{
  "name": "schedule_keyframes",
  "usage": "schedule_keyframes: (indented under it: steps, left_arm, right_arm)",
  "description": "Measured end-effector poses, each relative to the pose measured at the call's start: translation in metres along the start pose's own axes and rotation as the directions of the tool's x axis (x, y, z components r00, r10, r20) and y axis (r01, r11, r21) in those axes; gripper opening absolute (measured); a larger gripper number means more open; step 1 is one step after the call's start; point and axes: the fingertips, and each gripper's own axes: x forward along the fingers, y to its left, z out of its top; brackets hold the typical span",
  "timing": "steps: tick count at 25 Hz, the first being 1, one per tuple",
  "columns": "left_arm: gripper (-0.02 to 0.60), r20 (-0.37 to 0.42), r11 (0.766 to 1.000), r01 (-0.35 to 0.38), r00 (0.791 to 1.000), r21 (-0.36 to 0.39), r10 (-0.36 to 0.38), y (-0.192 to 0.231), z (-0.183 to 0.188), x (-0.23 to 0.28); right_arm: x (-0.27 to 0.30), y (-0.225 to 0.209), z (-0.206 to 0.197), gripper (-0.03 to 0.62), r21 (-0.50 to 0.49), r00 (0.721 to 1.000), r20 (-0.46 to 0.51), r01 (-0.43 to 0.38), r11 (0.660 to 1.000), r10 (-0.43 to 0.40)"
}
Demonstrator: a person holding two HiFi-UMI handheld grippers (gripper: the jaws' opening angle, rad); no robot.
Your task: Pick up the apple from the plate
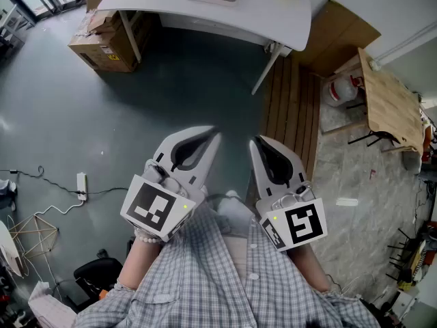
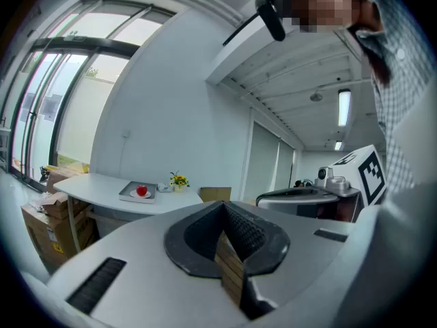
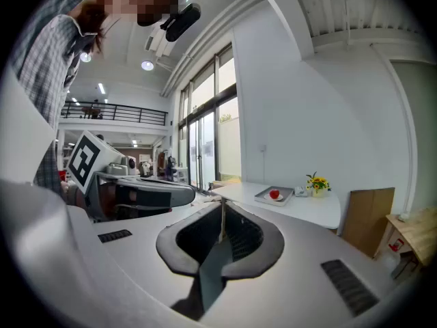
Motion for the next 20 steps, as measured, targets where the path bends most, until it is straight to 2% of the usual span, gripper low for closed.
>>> schedule_keyframes:
  steps: [7, 20]
  left_arm:
    - [0.009, 0.006, 1.0, -0.003, 1.0, 0.0, 0.003, 0.011, 0.0, -0.005]
    - [0.009, 0.029, 0.998, -0.061, 0.998, -0.026, 0.062, 0.049, 0.002, -0.039]
  right_arm:
    - [0.007, 0.001, 0.001, 0.032, 0.028, 1.0, 0.005, 0.024, 0.999, -0.024]
    - [0.007, -0.002, -0.001, 0.032, 0.054, 0.994, 0.011, 0.108, 0.993, -0.109]
